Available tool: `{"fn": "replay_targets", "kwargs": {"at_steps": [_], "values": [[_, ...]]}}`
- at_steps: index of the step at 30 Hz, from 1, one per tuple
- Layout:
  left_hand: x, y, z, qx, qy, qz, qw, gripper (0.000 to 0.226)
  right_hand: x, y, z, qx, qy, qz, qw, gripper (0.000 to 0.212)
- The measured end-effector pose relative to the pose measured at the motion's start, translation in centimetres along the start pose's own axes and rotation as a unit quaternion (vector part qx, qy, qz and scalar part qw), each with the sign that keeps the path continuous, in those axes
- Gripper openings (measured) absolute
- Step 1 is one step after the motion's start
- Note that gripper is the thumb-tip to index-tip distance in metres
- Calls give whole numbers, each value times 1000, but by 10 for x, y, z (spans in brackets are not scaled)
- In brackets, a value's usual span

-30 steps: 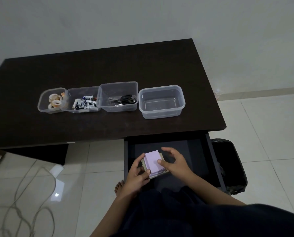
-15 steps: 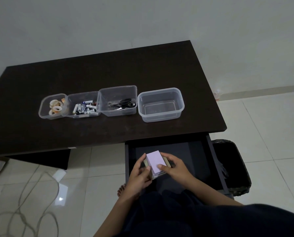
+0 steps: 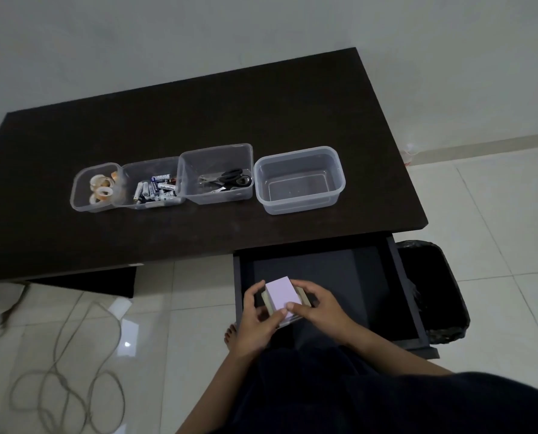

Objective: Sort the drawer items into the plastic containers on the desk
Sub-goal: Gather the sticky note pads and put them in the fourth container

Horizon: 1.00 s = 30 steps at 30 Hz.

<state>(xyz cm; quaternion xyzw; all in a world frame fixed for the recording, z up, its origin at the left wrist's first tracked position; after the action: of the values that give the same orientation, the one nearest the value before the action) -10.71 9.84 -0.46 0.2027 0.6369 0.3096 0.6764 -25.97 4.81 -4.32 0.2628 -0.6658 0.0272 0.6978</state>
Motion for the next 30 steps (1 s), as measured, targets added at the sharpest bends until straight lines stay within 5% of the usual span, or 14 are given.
{"fn": "replay_targets", "kwargs": {"at_steps": [11, 17, 21, 26, 30], "values": [[-5, 13, 41, -13, 43, 8, 999, 50, -1, -15, -39, 39, -4, 2, 999, 41], [-12, 16, 60, -26, 41, 18, 999, 44, -12, -36, -29, -39, 113, -16, 993, 31], [-8, 16, 72, -34, 33, 20, 999, 45, -29, -52, -16, 18, 287, -24, 957, 50], [-5, 21, 82, -37, 27, 21, 999, 46, -35, -57, -17, 145, 539, -24, 830, 58], [-2, 25, 84, -45, 27, 22, 998, 45, -39, -57, -17, 114, 551, -42, 826, 54]]}}
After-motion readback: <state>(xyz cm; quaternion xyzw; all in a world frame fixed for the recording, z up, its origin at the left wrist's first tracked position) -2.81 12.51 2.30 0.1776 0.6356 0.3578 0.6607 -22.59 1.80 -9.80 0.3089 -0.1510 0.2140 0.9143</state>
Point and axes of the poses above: each hand's wrist, its own y-axis away from the middle knuckle, its own z-axis out of the back of the hand, x = y × z, the point moved 2 cm from there along -y, towards the middle knuckle, and after that the axes turned 6 degrees about z, right-handed, at the moved point
